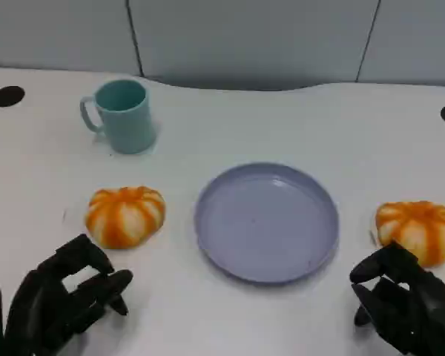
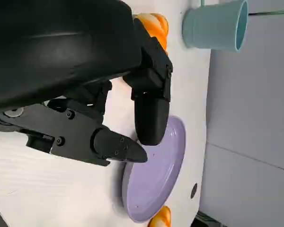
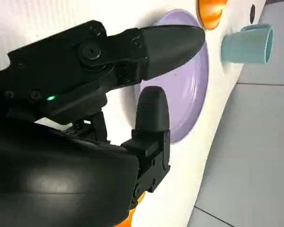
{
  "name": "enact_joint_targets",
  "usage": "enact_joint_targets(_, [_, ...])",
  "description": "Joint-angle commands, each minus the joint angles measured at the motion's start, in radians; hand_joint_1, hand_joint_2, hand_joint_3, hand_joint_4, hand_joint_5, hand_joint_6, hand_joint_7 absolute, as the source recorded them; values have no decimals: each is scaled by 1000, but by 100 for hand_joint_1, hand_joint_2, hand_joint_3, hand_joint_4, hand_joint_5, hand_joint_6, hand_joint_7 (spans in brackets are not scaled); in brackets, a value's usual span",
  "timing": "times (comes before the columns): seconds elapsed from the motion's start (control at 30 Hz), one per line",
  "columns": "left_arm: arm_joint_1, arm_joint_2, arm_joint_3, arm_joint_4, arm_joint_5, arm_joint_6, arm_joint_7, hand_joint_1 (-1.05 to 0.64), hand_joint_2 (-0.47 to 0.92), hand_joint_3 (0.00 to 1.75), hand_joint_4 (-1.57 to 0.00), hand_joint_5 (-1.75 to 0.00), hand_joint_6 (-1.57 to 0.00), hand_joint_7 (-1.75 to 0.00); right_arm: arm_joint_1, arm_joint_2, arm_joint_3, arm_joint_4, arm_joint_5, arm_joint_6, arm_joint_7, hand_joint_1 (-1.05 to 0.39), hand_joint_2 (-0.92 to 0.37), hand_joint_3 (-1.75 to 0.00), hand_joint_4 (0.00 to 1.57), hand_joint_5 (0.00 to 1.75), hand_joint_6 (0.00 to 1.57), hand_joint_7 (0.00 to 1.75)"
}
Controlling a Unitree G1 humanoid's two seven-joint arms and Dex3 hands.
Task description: Grasp the bread from the table and place it into the plate.
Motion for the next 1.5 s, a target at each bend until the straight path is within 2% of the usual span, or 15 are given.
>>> enact_joint_targets(0.03, [-11,24,2,10,11,-10,-11,-25,90,6,-74,-175,-58,-175,-2,-12,-10,-1,1,0,-2,-26,-92,-32,56,175,35,175])
enact_joint_targets(0.43, [6,10,7,-49,12,-46,9,-20,90,6,-74,-175,-57,-175,1,-4,0,-4,-7,2,-13,-26,-92,-33,55,175,35,175])
enact_joint_targets(0.57, [20,56,-53,-116,333,-354,168,-17,89,5,-77,-175,-53,-175,-2,6,8,-1,-1,5,-14,-27,-92,-33,56,175,35,175])
enact_joint_targets(0.67, [2,109,-81,-147,587,-470,319,-19,88,5,-79,-175,-51,-175,-9,12,9,-1,4,23,-11,-28,-92,-33,55,175,35,175])
enact_joint_targets(0.83, [-60,208,-155,-263,1077,-435,590,-22,85,4,-78,-175,-55,-175,-20,17,9,19,1,3,-13,-28,-92,-31,57,175,35,175])
enact_joint_targets(0.93, [-102,259,-204,-284,1227,-387,616,-26,84,3,-71,-171,-49,-170,-19,21,7,16,4,8,-12,-27,-92,-31,57,175,35,175])
enact_joint_targets(1.0, [-143,304,-249,-309,1318,-322,557,-37,84,1,-54,-158,-48,-137,-17,20,8,12,-2,12,-16,-28,-92,-31,57,175,35,175])
enact_joint_targets(1.07, [-172,329,-284,-327,1358,-265,496,-48,82,0,-45,-99,-60,-57,-17,20,7,13,-4,11,-17,-28,-92,-31,56,175,35,175])
enact_joint_targets(1.1, [-179,336,-297,-334,1364,-246,481,-52,81,0,-46,-75,-67,-27,-16,19,7,13,-5,10,-17,-29,-92,-32,56,175,35,175])
enact_joint_targets(1.13, [-181,342,-307,-338,1365,-232,476,-53,81,0,-47,-67,-70,-17,-16,19,6,13,-5,10,-17,-29,-92,-32,56,175,35,175])
enact_joint_targets(1.17, [-205,347,-327,-330,1388,-194,434,-53,81,0,-47,-62,-71,-11,-15,19,6,12,-4,9,-16,-29,-92,-32,56,175,35,175])
enact_joint_targets(1.2, [-223,352,-343,-324,1403,-165,403,-63,80,0,-21,-42,-48,-5,-14,18,7,11,-3,9,-15,-28,-92,-32,56,175,35,175])
enact_joint_targets(1.27, [-279,363,-379,-280,1414,-118,319,-71,81,0,-6,-21,-28,-1,-11,18,6,7,1,11,-11,-28,-92,-32,56,175,35,175])
enact_joint_targets(1.37, [-351,374,-421,-215,1381,-84,196,-76,82,1,-1,-5,-15,0,-8,20,5,5,10,8,-4,-28,-92,-32,56,175,34,175])
enact_joint_targets(1.5, [-439,365,-473,-67,1325,-71,130,-77,81,0,0,0,-9,0,-4,14,6,2,1,0,-4,-28,-92,-32,56,175,34,175])
